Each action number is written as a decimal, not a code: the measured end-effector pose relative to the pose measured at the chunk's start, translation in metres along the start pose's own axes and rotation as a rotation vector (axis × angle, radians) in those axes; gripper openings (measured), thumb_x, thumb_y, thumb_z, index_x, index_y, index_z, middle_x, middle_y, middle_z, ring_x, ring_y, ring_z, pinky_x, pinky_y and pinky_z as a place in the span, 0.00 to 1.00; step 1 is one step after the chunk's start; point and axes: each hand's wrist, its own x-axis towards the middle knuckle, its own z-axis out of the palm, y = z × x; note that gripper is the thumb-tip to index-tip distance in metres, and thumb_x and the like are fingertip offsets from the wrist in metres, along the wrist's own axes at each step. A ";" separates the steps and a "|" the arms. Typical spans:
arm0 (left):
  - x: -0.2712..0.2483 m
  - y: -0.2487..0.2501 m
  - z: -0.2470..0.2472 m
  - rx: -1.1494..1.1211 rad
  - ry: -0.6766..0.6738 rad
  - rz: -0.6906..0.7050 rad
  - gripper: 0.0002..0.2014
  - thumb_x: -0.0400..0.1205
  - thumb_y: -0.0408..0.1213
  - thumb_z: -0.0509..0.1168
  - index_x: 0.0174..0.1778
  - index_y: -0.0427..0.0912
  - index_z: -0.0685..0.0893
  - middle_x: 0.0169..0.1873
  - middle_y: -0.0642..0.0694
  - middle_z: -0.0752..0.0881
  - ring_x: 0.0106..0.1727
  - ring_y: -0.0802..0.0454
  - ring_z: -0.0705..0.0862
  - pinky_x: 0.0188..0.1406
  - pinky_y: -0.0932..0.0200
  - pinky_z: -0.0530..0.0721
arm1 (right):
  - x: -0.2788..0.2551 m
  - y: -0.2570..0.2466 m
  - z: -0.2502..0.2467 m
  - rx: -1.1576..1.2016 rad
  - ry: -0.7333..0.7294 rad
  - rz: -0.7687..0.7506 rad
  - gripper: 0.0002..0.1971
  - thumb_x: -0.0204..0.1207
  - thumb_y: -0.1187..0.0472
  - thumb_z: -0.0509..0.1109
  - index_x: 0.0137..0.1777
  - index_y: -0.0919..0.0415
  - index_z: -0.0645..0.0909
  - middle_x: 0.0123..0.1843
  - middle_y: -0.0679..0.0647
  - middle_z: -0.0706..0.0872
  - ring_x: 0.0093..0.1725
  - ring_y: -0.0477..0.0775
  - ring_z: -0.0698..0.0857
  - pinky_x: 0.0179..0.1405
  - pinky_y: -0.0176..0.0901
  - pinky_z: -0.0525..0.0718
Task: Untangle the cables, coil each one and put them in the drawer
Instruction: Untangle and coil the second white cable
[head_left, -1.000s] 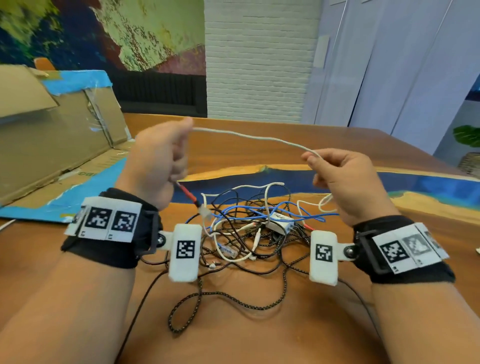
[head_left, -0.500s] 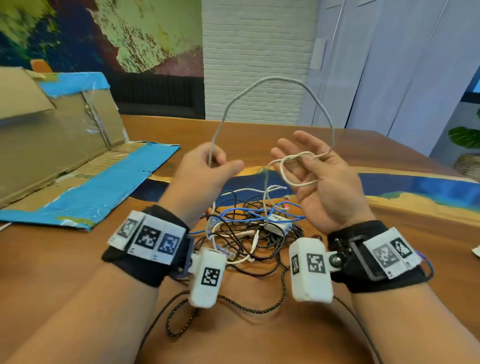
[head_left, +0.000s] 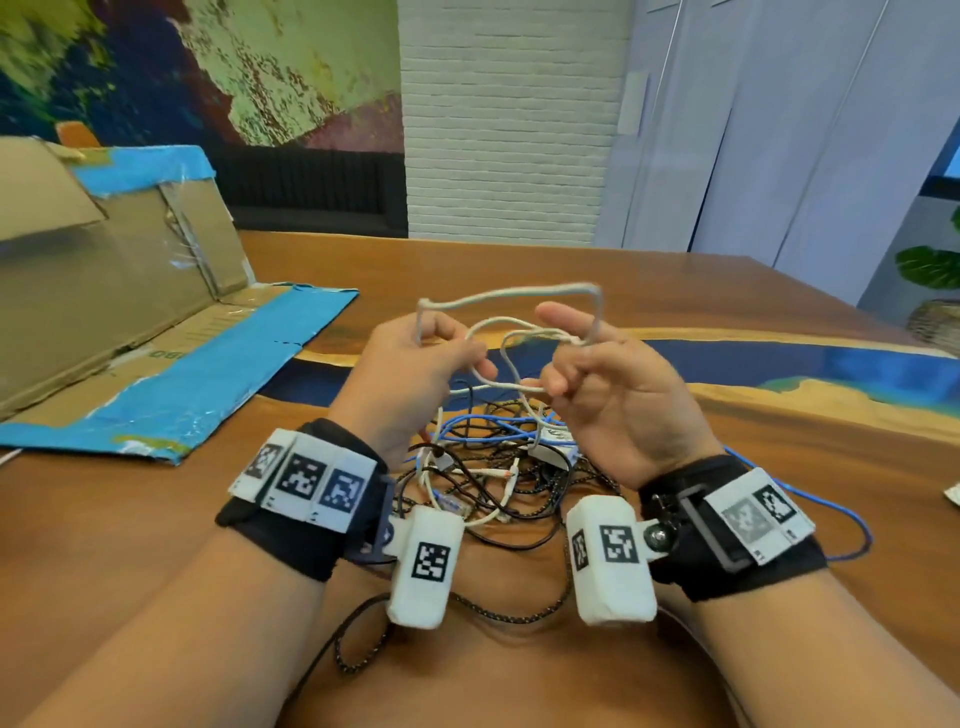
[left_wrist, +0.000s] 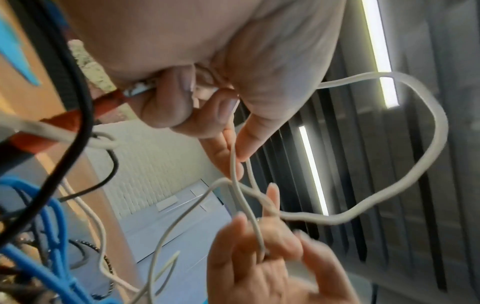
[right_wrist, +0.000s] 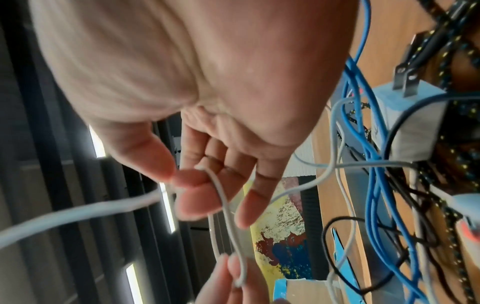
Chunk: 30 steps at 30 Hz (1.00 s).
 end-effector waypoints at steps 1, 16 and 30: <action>0.002 0.001 -0.004 -0.067 -0.007 -0.038 0.05 0.84 0.30 0.68 0.43 0.38 0.82 0.36 0.39 0.91 0.17 0.57 0.64 0.16 0.67 0.61 | -0.002 -0.004 -0.001 0.044 -0.026 0.031 0.22 0.70 0.70 0.63 0.64 0.69 0.85 0.30 0.56 0.76 0.31 0.55 0.79 0.41 0.45 0.86; 0.014 0.004 -0.025 -0.252 0.108 -0.123 0.11 0.91 0.37 0.55 0.43 0.46 0.78 0.17 0.53 0.64 0.16 0.56 0.56 0.12 0.64 0.53 | 0.012 -0.023 -0.024 0.102 0.440 -0.133 0.05 0.81 0.67 0.71 0.47 0.58 0.86 0.22 0.49 0.71 0.24 0.47 0.73 0.50 0.48 0.86; 0.017 0.009 -0.038 0.001 0.248 -0.147 0.18 0.83 0.31 0.68 0.63 0.57 0.84 0.53 0.43 0.82 0.29 0.53 0.76 0.12 0.66 0.63 | 0.013 -0.039 -0.052 -0.323 0.634 -0.109 0.33 0.81 0.70 0.68 0.84 0.58 0.64 0.57 0.54 0.79 0.46 0.50 0.82 0.50 0.47 0.84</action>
